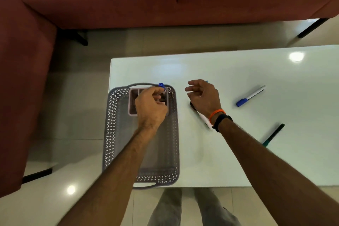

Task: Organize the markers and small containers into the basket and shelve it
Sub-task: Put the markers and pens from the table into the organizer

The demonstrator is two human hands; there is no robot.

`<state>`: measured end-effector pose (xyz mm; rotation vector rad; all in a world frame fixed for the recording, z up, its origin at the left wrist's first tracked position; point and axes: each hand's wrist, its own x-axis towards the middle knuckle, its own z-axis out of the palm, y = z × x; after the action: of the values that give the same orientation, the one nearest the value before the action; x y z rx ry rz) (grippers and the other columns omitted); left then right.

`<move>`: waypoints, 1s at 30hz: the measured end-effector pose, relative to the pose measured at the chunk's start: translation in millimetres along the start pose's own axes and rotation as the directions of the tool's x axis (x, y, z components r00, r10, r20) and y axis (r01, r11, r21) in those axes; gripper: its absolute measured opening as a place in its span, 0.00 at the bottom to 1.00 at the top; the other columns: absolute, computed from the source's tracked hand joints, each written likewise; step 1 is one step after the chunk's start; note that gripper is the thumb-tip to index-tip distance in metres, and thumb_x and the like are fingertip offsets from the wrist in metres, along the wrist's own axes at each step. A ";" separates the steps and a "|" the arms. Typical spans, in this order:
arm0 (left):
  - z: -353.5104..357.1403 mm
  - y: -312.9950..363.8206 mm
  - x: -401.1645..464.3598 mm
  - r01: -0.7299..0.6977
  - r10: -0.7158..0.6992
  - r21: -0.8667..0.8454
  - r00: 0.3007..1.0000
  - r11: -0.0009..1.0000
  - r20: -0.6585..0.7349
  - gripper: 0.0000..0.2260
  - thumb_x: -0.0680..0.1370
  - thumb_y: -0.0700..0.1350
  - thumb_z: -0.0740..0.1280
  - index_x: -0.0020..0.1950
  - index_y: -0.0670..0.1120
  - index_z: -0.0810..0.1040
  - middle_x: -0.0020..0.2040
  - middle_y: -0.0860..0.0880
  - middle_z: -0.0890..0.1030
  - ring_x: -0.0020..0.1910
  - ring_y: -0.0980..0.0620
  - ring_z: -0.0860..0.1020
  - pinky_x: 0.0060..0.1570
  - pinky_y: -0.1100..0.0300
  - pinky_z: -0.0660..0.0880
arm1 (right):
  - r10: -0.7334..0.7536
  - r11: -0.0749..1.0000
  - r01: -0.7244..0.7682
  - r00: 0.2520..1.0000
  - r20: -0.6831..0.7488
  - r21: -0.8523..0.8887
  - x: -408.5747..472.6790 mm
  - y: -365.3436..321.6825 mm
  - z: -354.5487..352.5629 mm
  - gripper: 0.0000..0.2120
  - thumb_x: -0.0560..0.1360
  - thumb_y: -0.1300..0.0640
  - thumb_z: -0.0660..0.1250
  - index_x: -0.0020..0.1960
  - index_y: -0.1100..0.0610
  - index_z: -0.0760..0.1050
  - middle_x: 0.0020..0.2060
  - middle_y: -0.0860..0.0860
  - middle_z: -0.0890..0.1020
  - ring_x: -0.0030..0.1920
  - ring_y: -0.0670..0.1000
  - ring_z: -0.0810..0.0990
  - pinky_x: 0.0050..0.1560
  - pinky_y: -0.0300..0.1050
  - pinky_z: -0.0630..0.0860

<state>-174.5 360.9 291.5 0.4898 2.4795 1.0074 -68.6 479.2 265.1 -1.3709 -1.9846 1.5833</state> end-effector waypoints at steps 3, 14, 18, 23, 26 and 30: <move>13.2 22.0 -3.9 -0.045 0.047 -0.035 0.998 0.998 0.034 0.16 0.68 0.35 0.74 0.54 0.45 0.82 0.48 0.50 0.84 0.41 0.57 0.80 0.43 0.66 0.79 | -0.001 0.999 0.000 1.000 -0.026 -0.047 -8.5 6.9 -24.4 0.15 0.72 0.67 0.65 0.58 0.60 0.77 0.48 0.52 0.85 0.45 0.48 0.82 0.49 0.32 0.77; 137.9 56.7 -35.9 -0.117 0.077 0.084 0.924 0.990 0.373 0.18 0.70 0.43 0.76 0.59 0.44 0.78 0.56 0.48 0.82 0.49 0.52 0.81 0.49 0.65 0.72 | 0.049 0.982 -0.082 0.980 -0.191 -0.168 -19.3 98.3 -127.6 0.14 0.71 0.64 0.68 0.56 0.58 0.78 0.45 0.50 0.85 0.43 0.47 0.82 0.49 0.36 0.79; 171.8 47.7 -38.9 -0.091 0.030 0.118 0.896 0.989 0.442 0.18 0.71 0.42 0.75 0.59 0.44 0.78 0.57 0.48 0.81 0.51 0.52 0.80 0.50 0.62 0.76 | -0.021 0.910 -0.040 0.990 -0.143 -0.412 -9.0 132.5 -151.4 0.17 0.69 0.63 0.68 0.57 0.56 0.77 0.50 0.51 0.83 0.51 0.54 0.81 0.55 0.51 0.77; 196.2 40.6 -32.0 -0.101 0.013 0.174 0.895 0.980 0.446 0.17 0.71 0.42 0.75 0.58 0.46 0.78 0.57 0.49 0.81 0.47 0.56 0.77 0.47 0.62 0.76 | -0.170 0.654 0.192 0.980 0.104 -0.732 20.3 142.9 -156.7 0.24 0.69 0.70 0.66 0.64 0.57 0.75 0.62 0.56 0.75 0.61 0.60 0.72 0.57 0.51 0.70; 200.3 41.2 -28.2 -0.101 -0.005 0.210 0.892 0.973 0.453 0.18 0.71 0.42 0.75 0.59 0.45 0.78 0.58 0.48 0.81 0.48 0.55 0.77 0.48 0.61 0.75 | -0.248 0.473 0.348 0.934 0.256 -0.810 38.1 145.7 -154.7 0.20 0.68 0.71 0.68 0.59 0.60 0.78 0.59 0.60 0.76 0.58 0.63 0.74 0.56 0.56 0.70; 195.1 41.2 -24.5 -0.103 -0.004 0.222 0.900 0.970 0.436 0.16 0.71 0.39 0.74 0.59 0.45 0.79 0.58 0.48 0.81 0.50 0.54 0.79 0.48 0.62 0.76 | -0.211 0.327 0.434 0.899 0.383 -0.839 50.5 146.9 -155.8 0.11 0.73 0.70 0.64 0.54 0.62 0.77 0.52 0.60 0.78 0.53 0.63 0.75 0.55 0.57 0.70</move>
<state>-49.5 488.9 200.2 0.7671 2.1934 0.5364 86.1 610.2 179.6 -0.8777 -3.2406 0.3094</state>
